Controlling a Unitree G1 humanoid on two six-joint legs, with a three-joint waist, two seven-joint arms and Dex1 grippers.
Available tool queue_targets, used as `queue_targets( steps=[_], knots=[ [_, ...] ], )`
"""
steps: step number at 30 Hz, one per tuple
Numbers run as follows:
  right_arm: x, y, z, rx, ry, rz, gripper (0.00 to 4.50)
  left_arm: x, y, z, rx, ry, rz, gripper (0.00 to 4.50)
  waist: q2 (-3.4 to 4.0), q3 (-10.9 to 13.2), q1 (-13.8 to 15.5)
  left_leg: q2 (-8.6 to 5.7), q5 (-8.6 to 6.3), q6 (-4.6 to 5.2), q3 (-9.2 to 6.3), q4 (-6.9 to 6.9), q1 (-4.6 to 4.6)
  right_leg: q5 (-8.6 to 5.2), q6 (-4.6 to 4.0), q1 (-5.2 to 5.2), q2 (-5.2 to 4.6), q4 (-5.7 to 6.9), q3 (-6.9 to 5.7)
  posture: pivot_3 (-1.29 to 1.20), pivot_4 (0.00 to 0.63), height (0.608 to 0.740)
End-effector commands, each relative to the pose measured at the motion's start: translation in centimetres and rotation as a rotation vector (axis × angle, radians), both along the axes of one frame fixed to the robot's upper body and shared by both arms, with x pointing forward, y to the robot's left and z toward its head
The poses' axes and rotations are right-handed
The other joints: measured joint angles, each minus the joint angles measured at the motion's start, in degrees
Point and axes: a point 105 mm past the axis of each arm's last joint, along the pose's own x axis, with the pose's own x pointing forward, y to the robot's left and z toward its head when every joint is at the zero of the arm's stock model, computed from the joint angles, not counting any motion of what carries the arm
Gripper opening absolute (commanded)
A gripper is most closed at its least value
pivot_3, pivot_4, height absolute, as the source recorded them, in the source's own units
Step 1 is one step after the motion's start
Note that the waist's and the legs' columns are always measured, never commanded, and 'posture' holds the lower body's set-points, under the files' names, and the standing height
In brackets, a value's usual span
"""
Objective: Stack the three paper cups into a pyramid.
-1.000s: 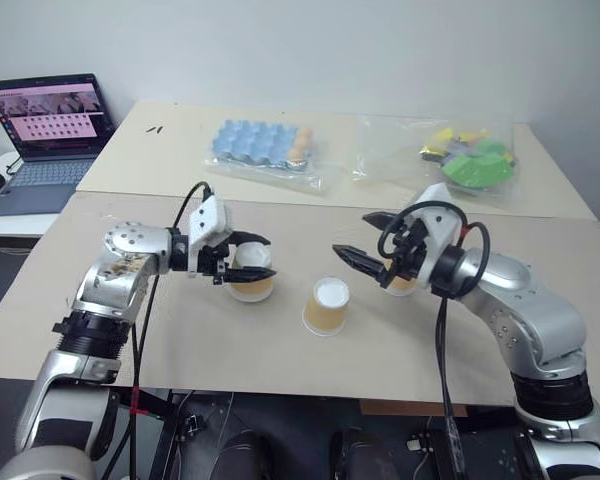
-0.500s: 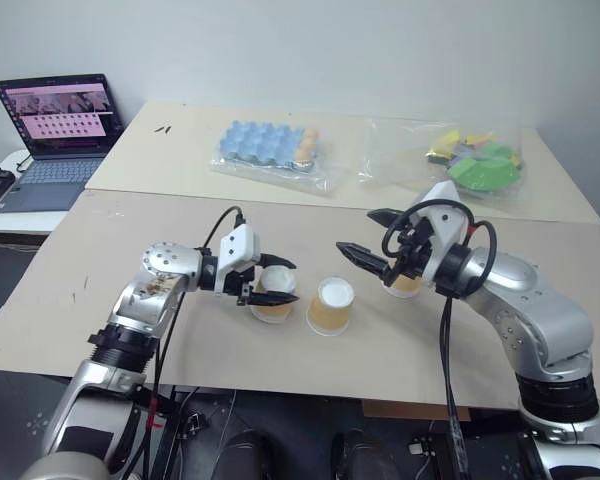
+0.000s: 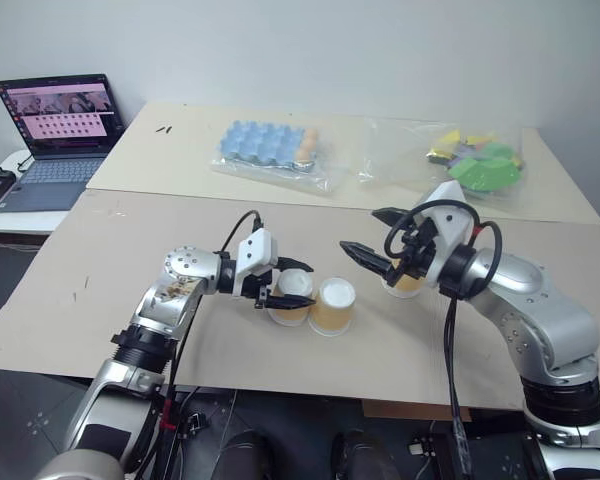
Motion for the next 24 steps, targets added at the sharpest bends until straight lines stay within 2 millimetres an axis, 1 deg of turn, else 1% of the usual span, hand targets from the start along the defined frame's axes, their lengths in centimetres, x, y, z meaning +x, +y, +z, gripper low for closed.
queue_targets(
  steps=[1,5,9,11,13,16,21,24],
  knots=[
    [-0.4,-0.4,1.3,0.003,-0.051,-0.008,4.5,0.0,-0.4,0.4,-0.006,-0.015,-0.004,4.46,0.0,0.0,-0.03,0.0,0.0,0.0,0.0,0.0,-0.01,0.0,0.0,-0.01,0.0,0.0,0.0,0.0,0.15,0.724],
    [-0.3,-0.3,1.3,0.003,-0.048,-0.004,4.5,0.1,-0.3,0.7,-0.005,-0.025,0.003,4.46,0.0,0.0,-0.05,0.01,0.0,0.0,0.0,-0.01,-0.01,0.0,0.0,-0.01,0.01,-0.01,0.0,0.0,0.15,0.724],
    [-0.2,-0.4,1.2,0.002,-0.045,-0.001,4.5,0.1,0.2,2.1,-0.022,-0.044,0.013,4.46,0.0,0.0,-0.07,0.01,0.0,0.0,0.0,-0.01,-0.01,0.0,0.0,-0.01,0.01,-0.01,0.0,0.0,0.15,0.724],
    [-0.2,-0.9,1.2,-0.007,-0.042,-0.007,4.5,0.0,0.4,2.9,-0.028,-0.053,0.016,4.46,0.0,0.0,-0.09,0.02,0.0,0.0,-0.01,-0.01,-0.01,0.0,0.0,-0.02,0.01,-0.01,0.0,0.0,0.15,0.724],
    [-0.3,-2.6,1.3,-0.032,-0.034,-0.025,4.5,-0.3,1.1,4.0,-0.03,-0.057,0.018,4.46,0.0,0.0,-0.03,0.05,0.0,0.01,-0.02,-0.02,-0.01,0.0,0.0,-0.02,0.0,-0.02,0.0,0.0,0.15,0.724],
    [-1.0,-5.3,1.5,-0.068,-0.007,-0.045,4.5,-0.9,2.0,5.7,-0.051,-0.041,0.03,4.46,-0.01,0.01,0.14,0.08,-0.03,0.05,-0.05,0.0,-0.07,0.0,0.01,-0.02,-0.01,-0.04,-0.03,0.0,0.15,0.724],
    [-2.5,-8.8,1.5,-0.075,0.049,-0.07,4.5,-1.7,3.2,7.6,-0.081,-0.033,0.072,4.46,-0.01,0.02,0.06,0.1,-0.05,0.08,-0.06,-0.01,0.01,-0.02,0.05,0.05,-0.04,-0.05,0.0,0.0,0.15,0.724],
    [-3.2,-10.7,0.9,-0.088,0.093,-0.107,4.5,-2.5,4.1,8.5,-0.097,-0.007,0.091,4.46,-0.01,0.02,0.05,0.12,-0.05,0.08,-0.07,-0.01,0.06,-0.02,0.06,0.09,-0.03,-0.05,0.01,0.0,0.15,0.724]
  ],
)
